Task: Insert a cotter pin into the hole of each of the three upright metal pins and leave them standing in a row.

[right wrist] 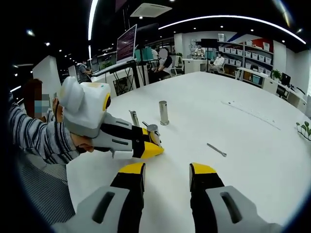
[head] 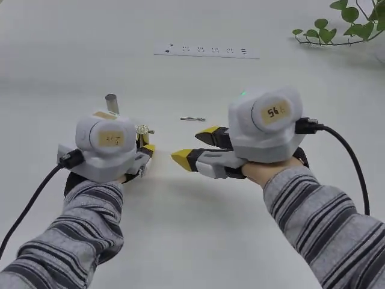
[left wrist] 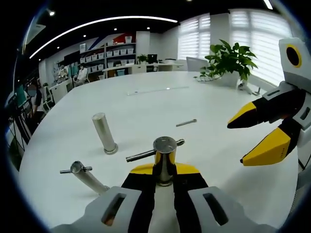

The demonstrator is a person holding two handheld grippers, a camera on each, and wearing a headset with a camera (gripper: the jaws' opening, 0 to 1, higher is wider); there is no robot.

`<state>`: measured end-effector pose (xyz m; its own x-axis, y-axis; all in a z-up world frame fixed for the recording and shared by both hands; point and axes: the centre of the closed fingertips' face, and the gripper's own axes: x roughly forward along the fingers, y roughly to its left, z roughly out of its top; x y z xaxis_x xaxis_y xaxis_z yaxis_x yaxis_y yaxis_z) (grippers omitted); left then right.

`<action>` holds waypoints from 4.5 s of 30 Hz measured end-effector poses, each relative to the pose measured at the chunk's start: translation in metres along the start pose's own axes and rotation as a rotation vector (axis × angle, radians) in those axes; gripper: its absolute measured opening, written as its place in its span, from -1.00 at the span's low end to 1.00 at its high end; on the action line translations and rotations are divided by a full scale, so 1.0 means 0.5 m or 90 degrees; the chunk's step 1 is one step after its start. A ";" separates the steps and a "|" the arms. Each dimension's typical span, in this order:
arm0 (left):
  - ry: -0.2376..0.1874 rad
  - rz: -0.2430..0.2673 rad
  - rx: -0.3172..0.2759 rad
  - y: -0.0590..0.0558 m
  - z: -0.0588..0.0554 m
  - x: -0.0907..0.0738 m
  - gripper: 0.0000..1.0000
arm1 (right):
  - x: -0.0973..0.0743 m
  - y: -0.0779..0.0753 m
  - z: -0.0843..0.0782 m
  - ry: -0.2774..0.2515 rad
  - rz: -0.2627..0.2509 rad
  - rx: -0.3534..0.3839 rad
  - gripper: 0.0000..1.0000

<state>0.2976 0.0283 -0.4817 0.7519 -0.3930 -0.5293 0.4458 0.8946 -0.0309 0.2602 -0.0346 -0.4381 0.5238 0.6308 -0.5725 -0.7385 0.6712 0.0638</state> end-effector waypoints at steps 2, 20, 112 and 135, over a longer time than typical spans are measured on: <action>-0.001 0.002 0.005 0.001 0.000 0.001 -0.81 | 0.000 0.000 -0.002 0.001 0.000 0.000 -0.35; -0.004 0.012 0.009 0.009 -0.001 0.009 -0.80 | 0.000 0.001 -0.013 0.011 -0.001 0.016 -0.35; -0.082 0.057 -0.048 0.099 0.007 -0.184 0.84 | 0.302 0.034 0.185 -0.060 0.119 -0.021 -0.67; -0.079 0.049 -0.051 0.098 0.008 -0.189 0.78 | 0.288 -0.004 0.180 -0.029 0.036 -0.118 -0.84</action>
<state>0.2503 0.1085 -0.4300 0.8392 -0.3407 -0.4237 0.3472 0.9355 -0.0646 0.3753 0.0903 -0.4471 0.4951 0.6848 -0.5347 -0.8305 0.5538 -0.0599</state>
